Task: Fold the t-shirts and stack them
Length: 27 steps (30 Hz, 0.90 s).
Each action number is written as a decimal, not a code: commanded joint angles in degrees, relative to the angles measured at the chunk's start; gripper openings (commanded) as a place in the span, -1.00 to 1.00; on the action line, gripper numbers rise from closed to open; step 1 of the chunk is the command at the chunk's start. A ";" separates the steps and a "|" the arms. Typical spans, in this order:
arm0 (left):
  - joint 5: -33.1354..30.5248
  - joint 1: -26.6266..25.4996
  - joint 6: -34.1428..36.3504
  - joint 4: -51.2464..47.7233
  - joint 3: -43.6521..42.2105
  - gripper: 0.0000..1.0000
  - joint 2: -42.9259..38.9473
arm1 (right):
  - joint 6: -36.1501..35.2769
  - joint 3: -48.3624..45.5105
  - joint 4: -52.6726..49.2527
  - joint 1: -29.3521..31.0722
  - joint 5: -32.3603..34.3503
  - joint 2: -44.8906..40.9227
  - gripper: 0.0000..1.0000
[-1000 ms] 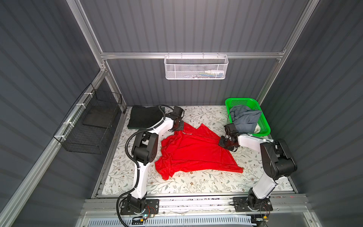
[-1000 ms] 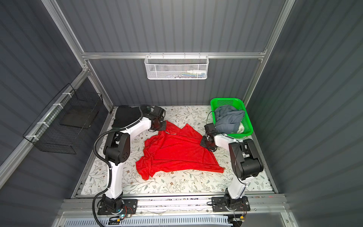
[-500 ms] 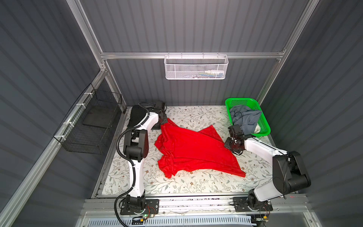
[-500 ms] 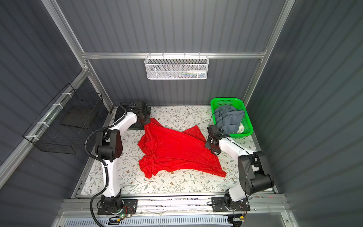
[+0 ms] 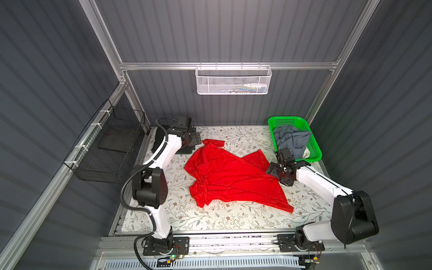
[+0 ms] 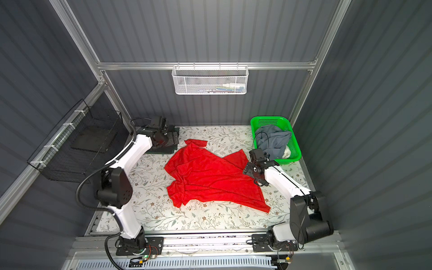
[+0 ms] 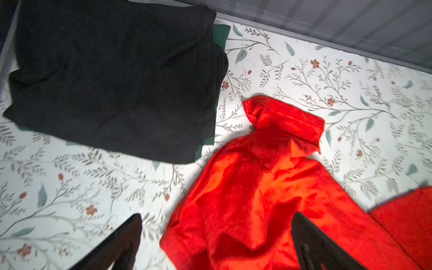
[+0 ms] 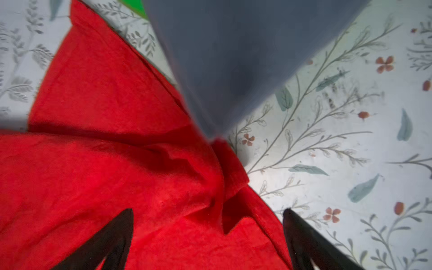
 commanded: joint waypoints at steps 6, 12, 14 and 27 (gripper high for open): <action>2.85 -12.59 -5.67 -1.45 -24.03 0.99 -21.27 | -4.45 0.22 -6.08 1.34 -6.75 -10.07 0.98; 3.78 -19.85 -10.58 -4.51 -31.10 0.77 -28.58 | -7.39 -2.31 -10.48 -1.03 -7.25 -19.03 0.98; 3.56 -20.34 -11.67 -4.35 -34.29 0.61 -30.82 | -6.51 -4.88 -9.57 -1.07 -10.61 -21.82 0.99; 9.37 -22.45 -15.11 2.46 -43.71 0.14 -27.91 | 1.70 -22.27 0.78 -1.15 -21.69 -32.50 0.98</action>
